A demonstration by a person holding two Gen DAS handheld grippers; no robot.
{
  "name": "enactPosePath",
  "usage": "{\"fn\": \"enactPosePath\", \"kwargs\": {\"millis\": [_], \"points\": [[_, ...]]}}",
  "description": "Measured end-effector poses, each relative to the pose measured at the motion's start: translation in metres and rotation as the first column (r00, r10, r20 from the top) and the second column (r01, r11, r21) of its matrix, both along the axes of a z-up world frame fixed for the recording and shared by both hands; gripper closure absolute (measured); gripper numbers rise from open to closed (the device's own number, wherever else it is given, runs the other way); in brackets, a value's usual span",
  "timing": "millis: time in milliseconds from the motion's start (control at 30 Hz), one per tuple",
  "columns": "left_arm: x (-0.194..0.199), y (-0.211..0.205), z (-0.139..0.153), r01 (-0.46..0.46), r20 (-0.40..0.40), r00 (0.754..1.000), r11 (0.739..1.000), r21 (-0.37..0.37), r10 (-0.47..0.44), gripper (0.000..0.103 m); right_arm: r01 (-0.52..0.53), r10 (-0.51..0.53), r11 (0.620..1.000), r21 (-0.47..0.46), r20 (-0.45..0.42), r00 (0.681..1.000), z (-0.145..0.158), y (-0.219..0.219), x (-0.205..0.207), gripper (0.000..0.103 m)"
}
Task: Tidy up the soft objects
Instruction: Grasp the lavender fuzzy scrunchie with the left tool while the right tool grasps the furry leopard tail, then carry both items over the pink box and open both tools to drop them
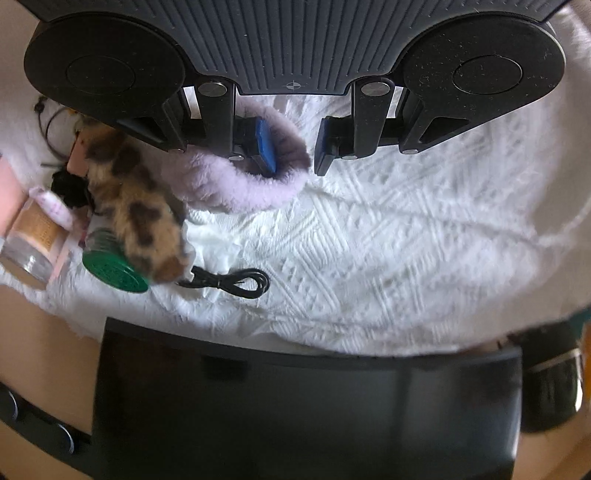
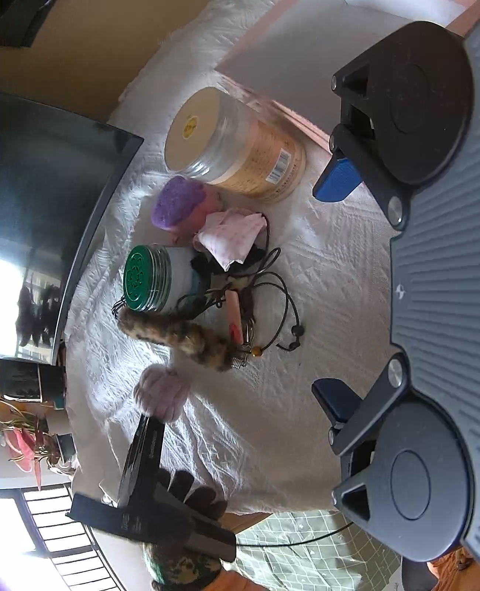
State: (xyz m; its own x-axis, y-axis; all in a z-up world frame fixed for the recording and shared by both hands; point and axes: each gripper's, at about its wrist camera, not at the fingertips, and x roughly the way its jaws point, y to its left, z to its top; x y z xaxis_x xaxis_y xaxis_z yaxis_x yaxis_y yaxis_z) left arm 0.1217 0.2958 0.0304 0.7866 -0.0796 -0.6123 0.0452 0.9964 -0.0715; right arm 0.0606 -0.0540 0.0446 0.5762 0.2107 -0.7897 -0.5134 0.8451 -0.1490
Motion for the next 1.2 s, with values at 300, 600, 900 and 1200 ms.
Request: {"fn": "enactPosePath", "kwargs": {"millis": [300,600,900,1200], "points": [[0.008,0.005,-0.019,-0.01,-0.047,0.999,0.968,-0.251,-0.002,0.075,-0.045,0.042,0.999,0.026,0.122,0.992,0.01,0.03,0.007,0.007],[-0.014,0.002,-0.009,-0.044,-0.007,0.999,0.949,-0.311,0.044,0.084,-0.079,0.079,0.997,0.016,-0.013,0.997,-0.03,0.107,0.076,0.056],[-0.033,0.032,0.056,-0.119,0.187,0.965,0.946,-0.302,0.182,0.085,-0.035,0.037,0.991,0.131,-0.017,0.999,0.051,0.106,0.106,0.091],[-0.006,0.01,0.136,-0.107,0.326,0.93,0.973,-0.204,0.171,0.085,0.059,-0.098,0.973,0.224,0.165,0.981,0.176,0.065,0.105,0.091]]}}
